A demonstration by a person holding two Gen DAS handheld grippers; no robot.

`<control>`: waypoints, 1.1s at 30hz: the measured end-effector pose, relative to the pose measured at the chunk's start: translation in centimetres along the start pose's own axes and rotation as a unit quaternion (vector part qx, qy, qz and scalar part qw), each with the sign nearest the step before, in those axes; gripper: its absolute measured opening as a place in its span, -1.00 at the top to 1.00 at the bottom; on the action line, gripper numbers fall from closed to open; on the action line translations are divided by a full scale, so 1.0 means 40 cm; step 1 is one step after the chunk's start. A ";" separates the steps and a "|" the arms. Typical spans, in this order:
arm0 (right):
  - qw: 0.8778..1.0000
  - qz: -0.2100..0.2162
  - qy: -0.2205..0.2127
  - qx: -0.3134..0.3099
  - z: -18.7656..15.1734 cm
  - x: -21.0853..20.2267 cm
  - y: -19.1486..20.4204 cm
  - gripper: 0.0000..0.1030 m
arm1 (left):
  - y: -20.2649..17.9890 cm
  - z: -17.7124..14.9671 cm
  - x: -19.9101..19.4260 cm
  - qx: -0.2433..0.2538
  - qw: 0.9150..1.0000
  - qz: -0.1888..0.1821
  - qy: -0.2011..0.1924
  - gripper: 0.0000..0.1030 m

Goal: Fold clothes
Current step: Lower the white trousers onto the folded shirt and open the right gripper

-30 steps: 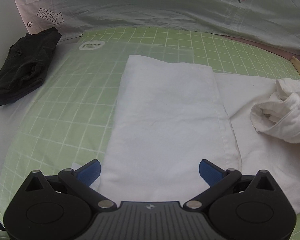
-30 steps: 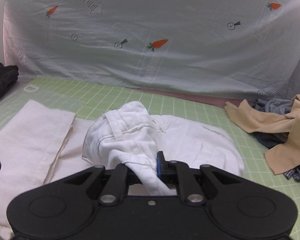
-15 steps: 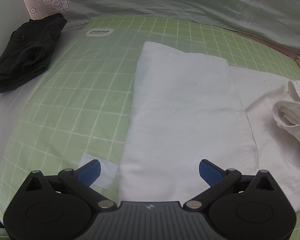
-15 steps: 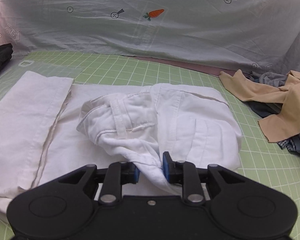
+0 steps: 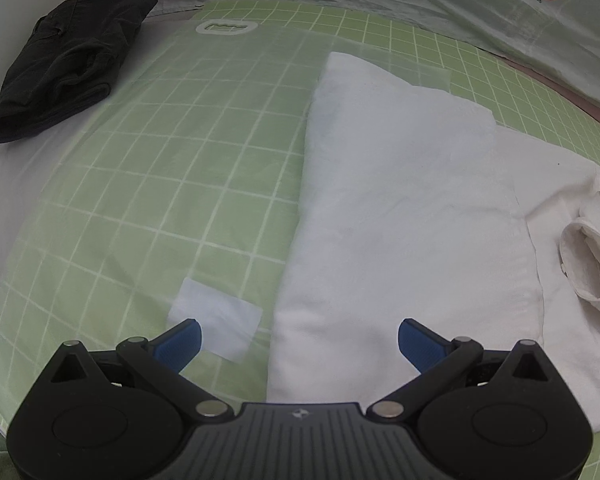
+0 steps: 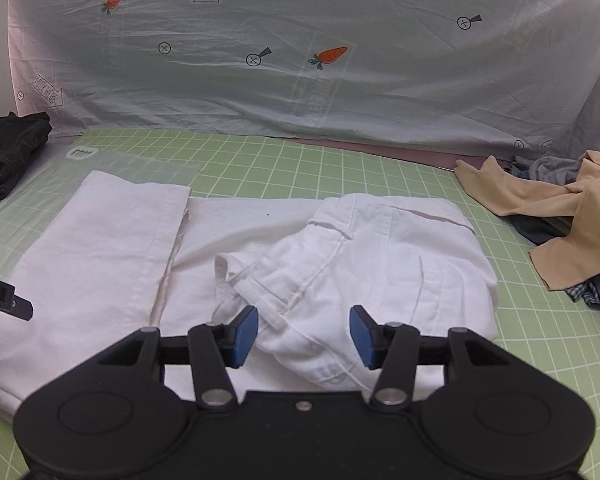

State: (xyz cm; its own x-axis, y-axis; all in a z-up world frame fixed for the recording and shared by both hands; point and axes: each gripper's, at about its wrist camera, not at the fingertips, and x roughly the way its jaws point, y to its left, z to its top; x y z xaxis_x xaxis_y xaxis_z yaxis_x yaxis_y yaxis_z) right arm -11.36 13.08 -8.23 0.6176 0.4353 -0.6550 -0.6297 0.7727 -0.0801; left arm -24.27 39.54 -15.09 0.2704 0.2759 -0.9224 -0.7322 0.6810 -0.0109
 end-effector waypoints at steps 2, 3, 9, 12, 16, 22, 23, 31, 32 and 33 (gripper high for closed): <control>1.000 0.003 -0.010 0.001 0.014 0.000 0.004 -0.01 | 0.000 0.001 0.009 -0.004 1.000 -0.001 0.007 -1.00; 1.000 -0.001 -0.010 0.000 0.024 0.013 0.006 -0.01 | -0.001 0.000 0.014 -0.004 1.000 -0.002 0.010 -1.00; 0.999 -0.031 -0.013 -0.003 0.085 0.099 0.016 -0.01 | -0.006 -0.006 0.035 0.001 1.000 -0.003 0.028 -1.00; 0.999 -0.037 -0.006 0.000 0.113 0.155 0.023 -0.11 | 0.001 -0.008 0.041 -0.005 0.999 -0.005 0.035 -1.00; 0.997 -0.073 0.040 0.000 0.124 0.245 0.018 -0.15 | 0.011 -0.006 0.046 -0.011 0.999 -0.010 0.040 -1.00; 0.996 -0.075 0.051 0.020 0.079 0.227 -0.039 0.46 | 0.015 -0.003 0.054 -0.017 0.999 -0.014 0.045 -1.00; 0.996 -0.075 0.042 0.026 0.072 0.205 -0.048 0.52 | 0.015 -0.003 0.055 -0.018 0.999 -0.014 0.046 -1.00; 0.995 -0.081 0.059 0.001 0.024 0.171 -0.072 0.53 | 0.011 -0.002 0.062 -0.022 0.998 -0.017 0.052 -1.00; 0.994 -0.083 0.064 -0.014 0.025 0.182 -0.063 0.46 | 0.011 -0.002 0.061 -0.021 0.998 -0.017 0.052 -1.00; 0.994 -0.085 0.070 -0.030 0.027 0.193 -0.052 0.32 | 0.011 -0.001 0.062 -0.021 0.998 -0.017 0.052 -1.00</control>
State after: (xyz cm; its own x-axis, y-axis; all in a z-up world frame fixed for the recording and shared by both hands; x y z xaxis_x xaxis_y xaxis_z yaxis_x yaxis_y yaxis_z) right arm -4.77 15.32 -12.30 0.6488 0.2297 -0.7254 -0.5515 0.7988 -0.2403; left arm -23.95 40.47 -17.38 0.2304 0.1803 -0.9562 -0.7500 0.6590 -0.0565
